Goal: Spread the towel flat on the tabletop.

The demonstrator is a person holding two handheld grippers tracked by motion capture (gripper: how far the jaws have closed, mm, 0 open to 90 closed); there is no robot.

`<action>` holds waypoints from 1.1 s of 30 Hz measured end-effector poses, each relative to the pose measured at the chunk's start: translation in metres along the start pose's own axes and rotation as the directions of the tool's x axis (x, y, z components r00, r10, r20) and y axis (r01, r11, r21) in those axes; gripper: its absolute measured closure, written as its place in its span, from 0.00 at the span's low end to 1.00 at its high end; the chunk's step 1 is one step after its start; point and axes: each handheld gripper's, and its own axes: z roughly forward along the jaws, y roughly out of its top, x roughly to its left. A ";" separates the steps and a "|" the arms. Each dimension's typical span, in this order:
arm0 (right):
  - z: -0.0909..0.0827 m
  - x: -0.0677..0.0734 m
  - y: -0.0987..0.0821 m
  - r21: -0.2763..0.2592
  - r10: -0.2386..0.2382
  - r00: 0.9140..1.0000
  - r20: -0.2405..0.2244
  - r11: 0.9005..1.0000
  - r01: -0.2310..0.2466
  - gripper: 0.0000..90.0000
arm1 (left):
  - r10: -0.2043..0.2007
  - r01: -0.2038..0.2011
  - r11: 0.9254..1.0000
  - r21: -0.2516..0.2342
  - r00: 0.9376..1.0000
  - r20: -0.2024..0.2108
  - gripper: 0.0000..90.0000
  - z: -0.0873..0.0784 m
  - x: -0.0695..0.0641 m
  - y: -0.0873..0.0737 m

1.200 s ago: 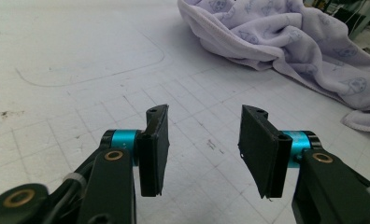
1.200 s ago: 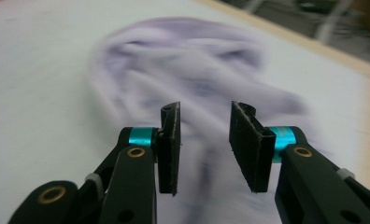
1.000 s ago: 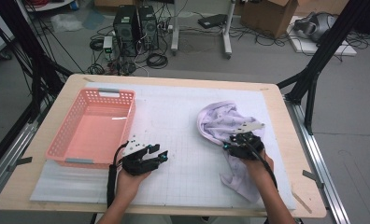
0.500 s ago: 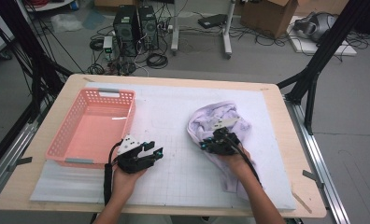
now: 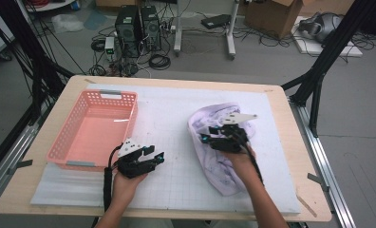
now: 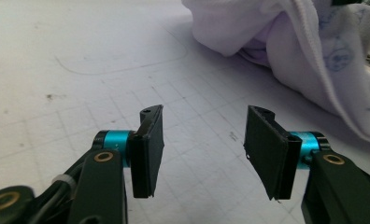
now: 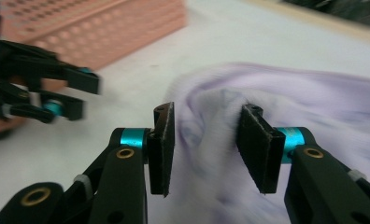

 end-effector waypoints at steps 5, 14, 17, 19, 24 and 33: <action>-0.053 -0.024 -0.033 -0.077 0.076 0.991 0.110 0.995 -0.067 0.63 | 0.019 -0.022 0.999 0.043 0.998 0.051 0.47 0.012 -0.015 0.000; -0.082 -0.041 -0.090 0.012 0.110 0.978 0.175 0.993 -0.114 0.64 | 0.052 -0.066 0.992 0.107 0.990 0.128 0.46 0.041 -0.042 0.004; -0.078 -0.043 -0.104 0.061 0.107 0.981 0.165 0.991 -0.118 0.65 | 0.066 -0.084 0.987 0.138 0.989 0.130 0.45 0.055 -0.054 0.007; -0.075 -0.043 -0.107 0.091 0.086 0.983 0.164 0.991 -0.102 0.65 | 0.066 -0.083 0.983 0.163 0.992 0.110 0.42 0.066 -0.061 0.008; -0.075 -0.047 -0.109 0.075 0.101 0.982 0.162 0.991 -0.114 0.65 | 0.080 -0.108 0.971 0.213 0.988 0.132 0.42 0.088 -0.081 0.011; -0.079 -0.051 -0.113 0.053 0.136 0.978 0.159 0.988 -0.146 0.60 | 0.281 -0.293 0.916 0.273 0.956 0.086 0.37 0.111 -0.125 0.008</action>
